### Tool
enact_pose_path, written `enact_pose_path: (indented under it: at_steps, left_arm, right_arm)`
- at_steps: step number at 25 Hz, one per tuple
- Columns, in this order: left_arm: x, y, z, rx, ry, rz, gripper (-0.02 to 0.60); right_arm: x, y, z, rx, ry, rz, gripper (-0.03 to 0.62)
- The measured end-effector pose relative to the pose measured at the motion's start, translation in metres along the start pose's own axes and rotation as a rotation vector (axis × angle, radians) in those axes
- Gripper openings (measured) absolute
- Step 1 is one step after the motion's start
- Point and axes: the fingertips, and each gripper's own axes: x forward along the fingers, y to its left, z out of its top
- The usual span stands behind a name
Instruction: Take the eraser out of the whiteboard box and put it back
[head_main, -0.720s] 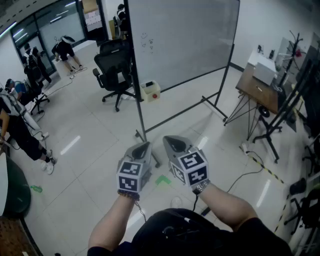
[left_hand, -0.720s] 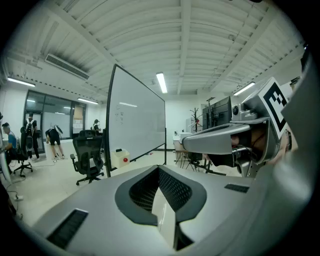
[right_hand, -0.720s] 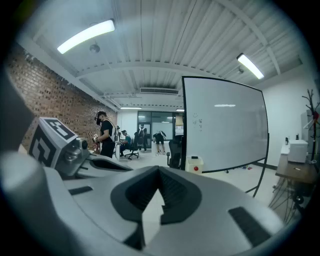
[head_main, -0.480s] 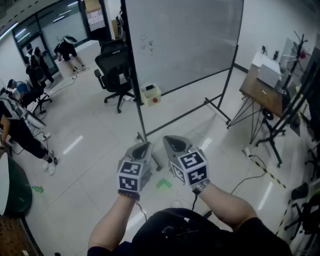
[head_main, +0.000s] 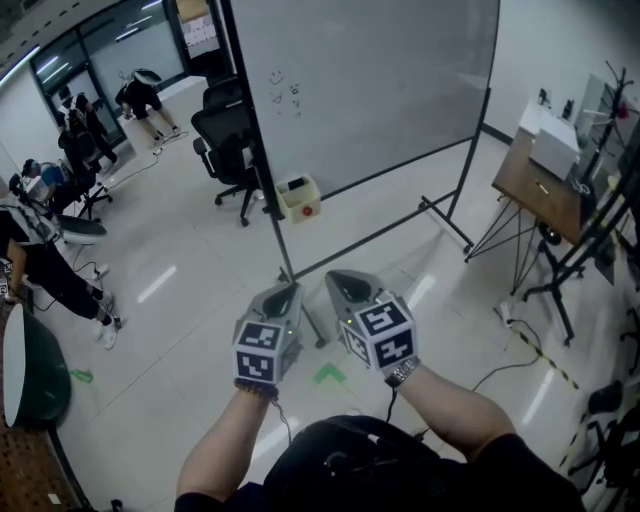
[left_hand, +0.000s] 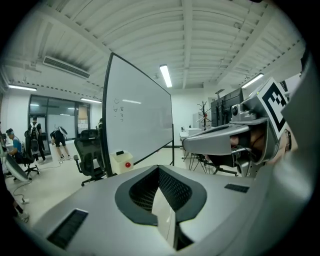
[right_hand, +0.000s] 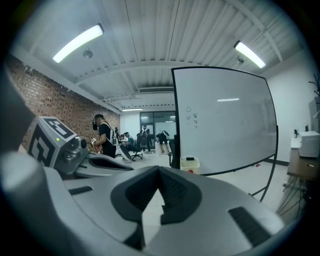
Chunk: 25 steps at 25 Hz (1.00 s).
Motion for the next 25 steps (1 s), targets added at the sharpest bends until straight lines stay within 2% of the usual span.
enact_pose_path:
  at_steps: [15, 25]
  left_arm:
    - [0.048, 0.014, 0.004, -0.015, 0.023, 0.023, 0.000]
    - [0.092, 0.061, 0.010, -0.024, 0.018, 0.010, 0.000]
  right_arm:
    - [0.034, -0.042, -0.005, 0.016, 0.034, 0.019, 0.045]
    - [0.095, -0.063, 0.005, 0.010, 0.052, 0.011, 0.083]
